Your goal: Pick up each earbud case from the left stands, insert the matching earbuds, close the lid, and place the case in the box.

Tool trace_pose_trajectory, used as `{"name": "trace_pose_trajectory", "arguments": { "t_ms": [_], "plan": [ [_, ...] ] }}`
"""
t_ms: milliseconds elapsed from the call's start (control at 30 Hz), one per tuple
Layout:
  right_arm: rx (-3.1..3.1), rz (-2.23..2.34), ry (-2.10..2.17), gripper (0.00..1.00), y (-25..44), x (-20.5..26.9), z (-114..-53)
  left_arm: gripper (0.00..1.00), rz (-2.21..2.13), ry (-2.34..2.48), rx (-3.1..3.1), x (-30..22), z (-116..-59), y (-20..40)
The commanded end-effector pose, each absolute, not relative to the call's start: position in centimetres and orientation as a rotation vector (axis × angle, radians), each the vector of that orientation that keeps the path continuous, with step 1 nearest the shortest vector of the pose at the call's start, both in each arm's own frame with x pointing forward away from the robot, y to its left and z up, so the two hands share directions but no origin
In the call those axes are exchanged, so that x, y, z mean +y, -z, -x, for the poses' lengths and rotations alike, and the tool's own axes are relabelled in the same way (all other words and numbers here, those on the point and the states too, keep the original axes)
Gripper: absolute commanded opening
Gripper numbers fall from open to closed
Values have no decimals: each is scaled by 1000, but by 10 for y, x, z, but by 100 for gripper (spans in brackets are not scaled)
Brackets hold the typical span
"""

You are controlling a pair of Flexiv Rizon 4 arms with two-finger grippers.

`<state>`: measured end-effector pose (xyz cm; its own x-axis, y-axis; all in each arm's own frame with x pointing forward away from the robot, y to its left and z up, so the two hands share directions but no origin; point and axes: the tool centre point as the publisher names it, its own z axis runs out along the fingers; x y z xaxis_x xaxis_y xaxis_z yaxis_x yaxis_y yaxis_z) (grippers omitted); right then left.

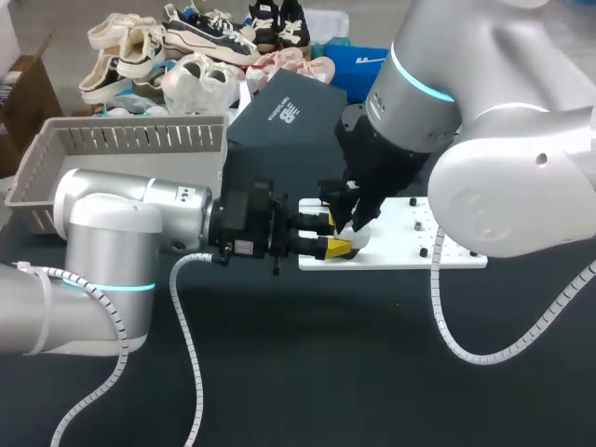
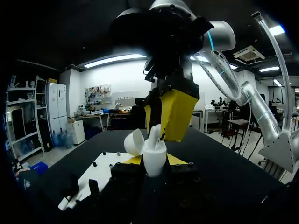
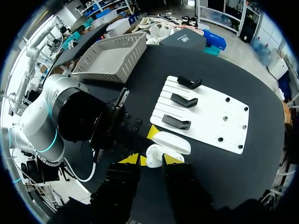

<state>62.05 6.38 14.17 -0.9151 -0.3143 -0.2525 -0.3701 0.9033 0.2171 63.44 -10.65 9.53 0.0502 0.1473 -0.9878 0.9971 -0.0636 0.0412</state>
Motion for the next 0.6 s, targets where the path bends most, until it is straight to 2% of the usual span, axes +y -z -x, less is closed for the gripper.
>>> {"name": "trace_pose_trajectory", "arguments": {
  "t_ms": [33,600],
  "plan": [
    [2860,523,-380,41,-142,66,-622,0,-1383,1144,1252,-106,-634,-95],
    [2830,529,-369,46,-154,65,-615,0,-1383,1144,1252,-106,-634,-95]
  ]
}}
